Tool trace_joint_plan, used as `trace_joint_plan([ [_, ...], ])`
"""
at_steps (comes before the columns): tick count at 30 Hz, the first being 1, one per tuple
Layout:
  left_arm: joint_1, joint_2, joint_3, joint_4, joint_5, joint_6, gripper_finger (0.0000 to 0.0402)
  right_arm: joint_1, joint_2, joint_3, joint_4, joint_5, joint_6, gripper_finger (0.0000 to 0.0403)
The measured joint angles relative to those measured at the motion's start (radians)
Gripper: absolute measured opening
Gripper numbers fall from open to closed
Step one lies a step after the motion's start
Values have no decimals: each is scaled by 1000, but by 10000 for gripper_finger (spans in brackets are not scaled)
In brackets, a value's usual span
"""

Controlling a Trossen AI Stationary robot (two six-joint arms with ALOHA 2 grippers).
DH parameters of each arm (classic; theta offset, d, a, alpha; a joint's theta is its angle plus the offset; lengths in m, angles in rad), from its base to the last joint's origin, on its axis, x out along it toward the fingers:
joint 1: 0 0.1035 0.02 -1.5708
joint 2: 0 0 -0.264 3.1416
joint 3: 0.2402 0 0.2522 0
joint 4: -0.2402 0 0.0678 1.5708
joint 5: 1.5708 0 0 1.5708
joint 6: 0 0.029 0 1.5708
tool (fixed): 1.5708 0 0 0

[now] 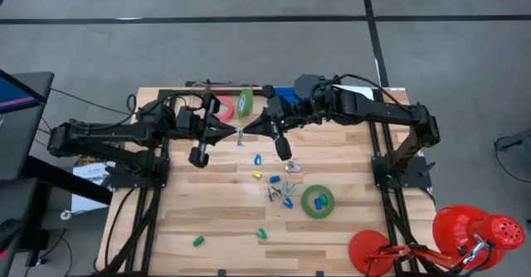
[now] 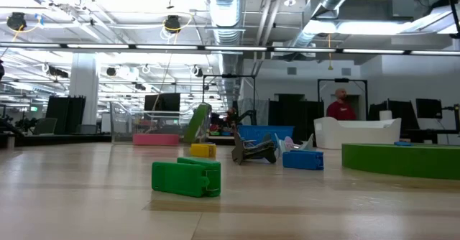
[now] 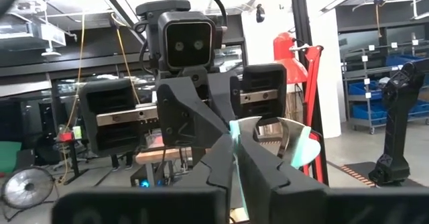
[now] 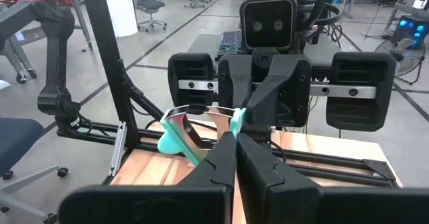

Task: Pick and place Stapler, Stapler remover, tape
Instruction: Put the light blue staple remover into the white bin

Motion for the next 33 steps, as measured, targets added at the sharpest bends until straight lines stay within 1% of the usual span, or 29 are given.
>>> trace_joint_plan([
  [3,0,0,0,0,-5,-5,47,0,1,0,-3,3,0,1],
  [7,0,0,0,1,-37,-35,98,-1,1,0,-3,6,0,0],
  [11,0,0,0,1,-41,-60,145,-1,1,0,-3,6,0,0],
  [15,0,-8,0,-3,-41,-79,177,-8,-6,0,-22,6,0,0],
  [18,0,-25,0,-1,-41,-86,187,-20,-20,0,-43,10,0,0],
  [22,0,-41,0,0,-41,-89,187,-45,-53,-1,-106,28,-2,0],
  [26,0,-52,2,0,-41,-97,183,-80,-93,0,-201,42,-23,0],
  [33,0,-53,1,-7,-41,-97,182,-153,-158,0,-394,110,-45,0],
])
